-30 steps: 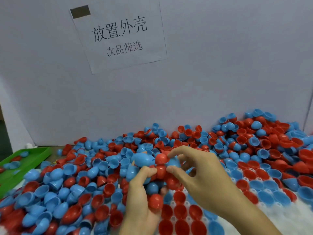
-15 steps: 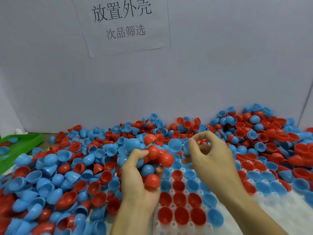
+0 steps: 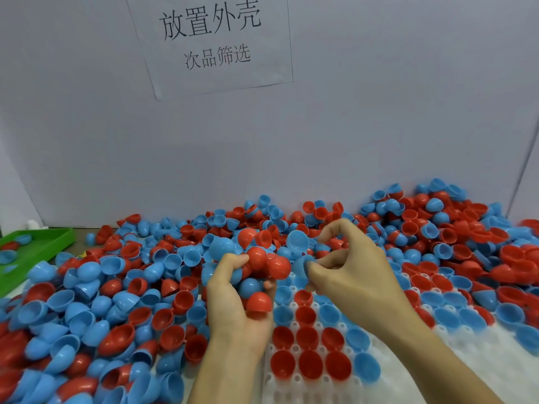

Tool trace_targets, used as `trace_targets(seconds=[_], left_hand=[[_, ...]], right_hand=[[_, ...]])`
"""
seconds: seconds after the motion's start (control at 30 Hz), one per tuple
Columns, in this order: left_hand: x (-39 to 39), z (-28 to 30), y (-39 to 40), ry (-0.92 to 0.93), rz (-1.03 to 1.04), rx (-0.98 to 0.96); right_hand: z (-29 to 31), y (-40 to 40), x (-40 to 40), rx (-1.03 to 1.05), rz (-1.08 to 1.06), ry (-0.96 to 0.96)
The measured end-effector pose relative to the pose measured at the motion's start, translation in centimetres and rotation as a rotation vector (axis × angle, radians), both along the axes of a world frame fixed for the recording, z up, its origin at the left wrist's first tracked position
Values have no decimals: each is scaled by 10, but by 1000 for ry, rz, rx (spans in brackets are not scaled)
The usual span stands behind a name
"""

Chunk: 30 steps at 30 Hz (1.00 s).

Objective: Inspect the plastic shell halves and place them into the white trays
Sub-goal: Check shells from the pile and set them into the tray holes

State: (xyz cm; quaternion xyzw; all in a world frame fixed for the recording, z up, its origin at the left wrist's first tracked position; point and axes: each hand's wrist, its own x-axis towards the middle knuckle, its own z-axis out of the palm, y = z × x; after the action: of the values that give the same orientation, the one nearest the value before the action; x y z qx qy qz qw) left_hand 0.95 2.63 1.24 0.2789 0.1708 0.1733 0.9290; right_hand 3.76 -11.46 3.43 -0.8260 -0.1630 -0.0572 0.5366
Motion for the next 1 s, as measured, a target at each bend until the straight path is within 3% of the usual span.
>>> trace_targets(seconds=[0.2,0.37,0.6,0.83,1.0], left_hand=[[1,0,-2,19,-1,3],[-2,1,-5,1,-13,22],[-6,3,-10,7,-33,25],[-7,5,-16,-31,-32,61],[-8,7,-32,-59,-79,96]], right_hand=[[22,-20,4,-156,-14,-175],[38,-40,11,-231,-58,-143],[16,-63,-2,-359,-88,19],[-9,-95,-12,-396,-115,2],[-19,-102,-8,-529,-73,-44]])
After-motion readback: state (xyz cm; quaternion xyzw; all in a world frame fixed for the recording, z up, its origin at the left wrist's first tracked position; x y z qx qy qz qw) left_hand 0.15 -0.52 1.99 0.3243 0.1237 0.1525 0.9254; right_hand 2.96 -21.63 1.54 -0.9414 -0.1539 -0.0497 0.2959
